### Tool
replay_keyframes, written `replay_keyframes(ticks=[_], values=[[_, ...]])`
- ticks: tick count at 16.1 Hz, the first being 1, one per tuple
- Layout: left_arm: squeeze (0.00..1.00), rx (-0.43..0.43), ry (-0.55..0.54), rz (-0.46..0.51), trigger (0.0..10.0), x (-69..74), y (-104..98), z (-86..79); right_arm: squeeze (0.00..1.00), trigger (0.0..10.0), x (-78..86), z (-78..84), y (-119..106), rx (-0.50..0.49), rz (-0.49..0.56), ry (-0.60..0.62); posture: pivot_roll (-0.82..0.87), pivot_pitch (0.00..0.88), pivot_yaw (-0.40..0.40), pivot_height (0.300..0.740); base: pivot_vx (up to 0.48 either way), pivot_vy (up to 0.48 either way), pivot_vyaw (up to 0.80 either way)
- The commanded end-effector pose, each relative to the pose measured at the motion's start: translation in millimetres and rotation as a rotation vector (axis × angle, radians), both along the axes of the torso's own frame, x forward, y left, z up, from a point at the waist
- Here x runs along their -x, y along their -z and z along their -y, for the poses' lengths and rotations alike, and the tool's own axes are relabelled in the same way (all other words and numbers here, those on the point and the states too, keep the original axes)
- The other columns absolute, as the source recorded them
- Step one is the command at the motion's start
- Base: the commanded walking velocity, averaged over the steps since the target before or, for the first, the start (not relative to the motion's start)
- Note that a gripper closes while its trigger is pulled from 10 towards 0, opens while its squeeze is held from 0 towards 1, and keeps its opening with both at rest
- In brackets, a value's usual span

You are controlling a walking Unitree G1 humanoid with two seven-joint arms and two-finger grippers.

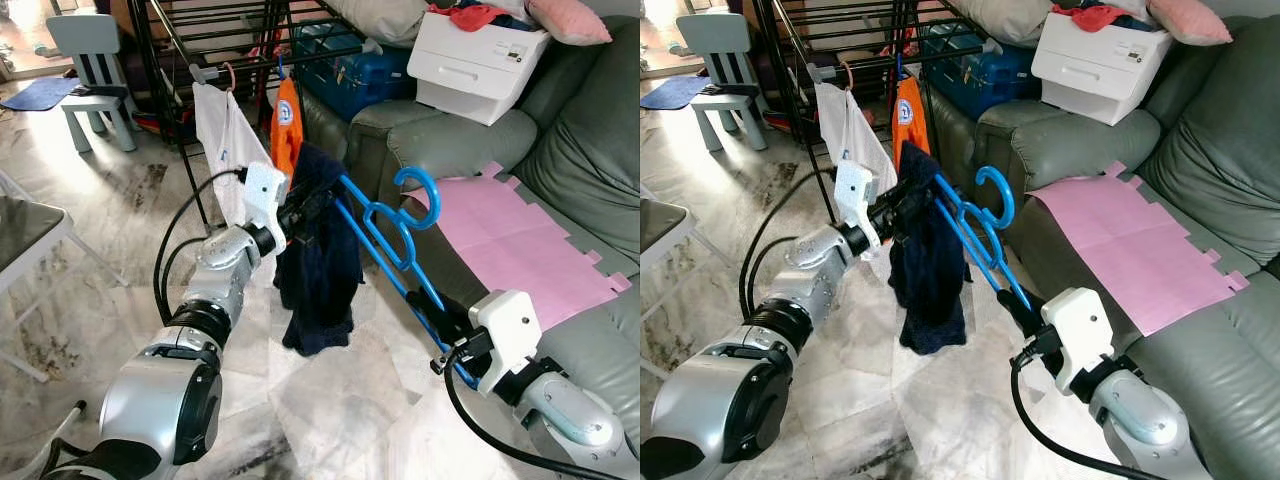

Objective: Hang hanger

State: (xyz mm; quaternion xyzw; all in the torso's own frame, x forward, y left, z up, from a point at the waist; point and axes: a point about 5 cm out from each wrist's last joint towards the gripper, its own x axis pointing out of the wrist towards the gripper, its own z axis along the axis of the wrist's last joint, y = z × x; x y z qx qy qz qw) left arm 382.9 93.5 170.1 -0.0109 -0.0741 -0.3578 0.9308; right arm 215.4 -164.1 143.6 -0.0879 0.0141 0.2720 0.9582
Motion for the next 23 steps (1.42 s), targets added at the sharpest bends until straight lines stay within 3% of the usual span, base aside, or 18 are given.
replay_keyframes(ticks=[1,5,12,14,16,17,23], values=[[0.00,-0.022,0.007,0.138,0.0,-3.2,-26.1,1.5,0.00,10.0,0.6,1.4,-1.2,-0.010,0.010,0.006,-0.07,0.000,-0.036,0.740,0.000,0.000,0.00],[0.00,-0.058,0.014,0.235,0.0,-1.4,-36.5,2.8,0.00,10.0,1.3,3.3,8.5,-0.030,-0.040,0.027,-0.07,0.000,-0.038,0.740,0.000,0.000,0.00],[0.00,-0.067,0.133,0.332,0.0,9.8,-41.7,17.8,0.00,10.0,-3.7,10.8,20.2,-0.100,-0.107,0.104,-0.06,0.000,-0.035,0.740,0.000,0.000,0.00],[0.00,-0.105,0.192,0.368,0.0,15.7,-40.2,22.1,0.00,10.0,-6.6,11.1,23.8,-0.114,-0.132,0.113,-0.05,0.000,-0.037,0.740,0.000,0.000,0.00],[0.00,-0.149,0.215,0.366,0.0,17.8,-34.6,23.1,0.00,10.0,-8.0,10.3,28.5,-0.105,-0.166,0.120,-0.05,0.000,-0.038,0.740,0.000,0.000,0.00],[0.00,-0.124,0.231,0.342,0.0,18.4,-32.8,23.3,0.00,10.0,-9.0,9.6,29.3,-0.114,-0.172,0.124,-0.05,0.000,-0.037,0.740,0.000,0.000,0.00],[0.00,-0.205,0.447,0.214,0.0,37.1,3.1,35.5,0.00,10.0,-21.3,4.8,17.0,-0.101,-0.104,0.111,-0.05,0.000,-0.036,0.740,0.000,0.000,0.00]])
